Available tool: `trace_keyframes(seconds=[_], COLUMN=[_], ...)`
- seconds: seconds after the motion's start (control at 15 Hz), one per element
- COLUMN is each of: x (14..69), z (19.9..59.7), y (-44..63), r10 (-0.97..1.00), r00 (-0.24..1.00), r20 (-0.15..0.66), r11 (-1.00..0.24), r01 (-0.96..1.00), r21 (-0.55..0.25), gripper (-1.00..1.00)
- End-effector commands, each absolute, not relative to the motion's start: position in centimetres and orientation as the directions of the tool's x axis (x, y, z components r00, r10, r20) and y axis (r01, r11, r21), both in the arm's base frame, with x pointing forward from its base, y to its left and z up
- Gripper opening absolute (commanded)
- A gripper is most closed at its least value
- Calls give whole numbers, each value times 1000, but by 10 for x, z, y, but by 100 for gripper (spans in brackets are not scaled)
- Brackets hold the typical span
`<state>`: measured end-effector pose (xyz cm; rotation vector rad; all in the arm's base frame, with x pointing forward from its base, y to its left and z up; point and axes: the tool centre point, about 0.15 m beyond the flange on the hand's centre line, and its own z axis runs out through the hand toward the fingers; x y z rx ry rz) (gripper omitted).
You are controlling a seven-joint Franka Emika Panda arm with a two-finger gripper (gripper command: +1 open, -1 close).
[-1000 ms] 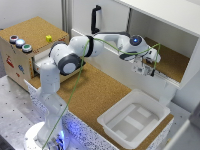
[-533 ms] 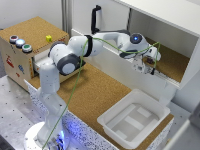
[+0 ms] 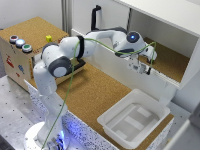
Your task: Put the purple block inside the right cabinet
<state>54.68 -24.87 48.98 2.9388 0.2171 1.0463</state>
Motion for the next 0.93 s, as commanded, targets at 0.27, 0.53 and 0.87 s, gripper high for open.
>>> trace_keyframes(seconds=[0.27,0.53,0.87], x=[456,432,405], z=[424,400,386], y=[-179,-116,-48], r10=[238,347,474], r00=[857,857,822], r20=[458,380,316], r11=[-970,-937,-881], r01=[180,305,448], r21=[166,167,154], gripper=[100,100,100])
